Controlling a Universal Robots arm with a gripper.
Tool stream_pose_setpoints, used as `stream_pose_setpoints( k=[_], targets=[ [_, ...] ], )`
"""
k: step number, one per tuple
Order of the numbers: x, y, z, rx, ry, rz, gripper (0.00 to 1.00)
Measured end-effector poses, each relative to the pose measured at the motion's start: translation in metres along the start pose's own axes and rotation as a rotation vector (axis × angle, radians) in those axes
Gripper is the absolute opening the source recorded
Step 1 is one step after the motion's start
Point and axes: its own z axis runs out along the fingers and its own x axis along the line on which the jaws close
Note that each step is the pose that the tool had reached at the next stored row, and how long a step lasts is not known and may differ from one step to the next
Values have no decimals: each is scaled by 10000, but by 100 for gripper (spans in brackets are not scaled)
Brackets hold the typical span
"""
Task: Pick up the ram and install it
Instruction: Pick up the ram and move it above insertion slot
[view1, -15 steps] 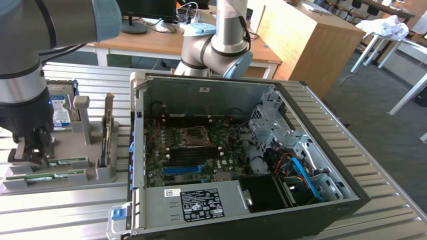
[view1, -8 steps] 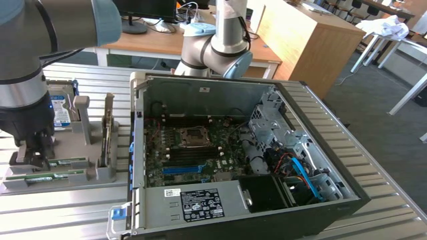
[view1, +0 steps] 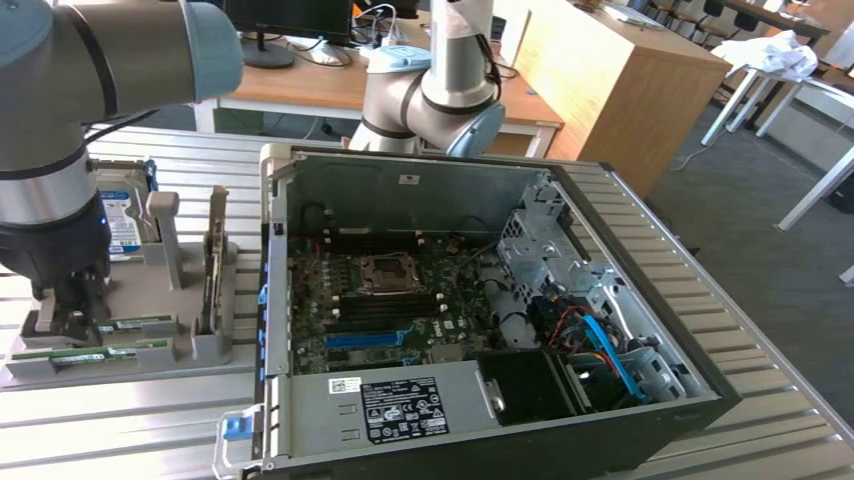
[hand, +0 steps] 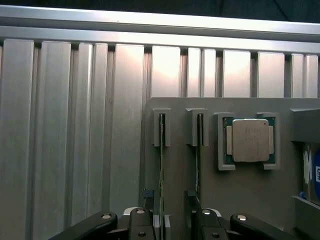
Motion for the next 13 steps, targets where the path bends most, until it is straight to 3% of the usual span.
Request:
stream_pose_setpoints(
  k=[13],
  targets=[
    [12,1,128,0,0,-1,37]
  ],
)
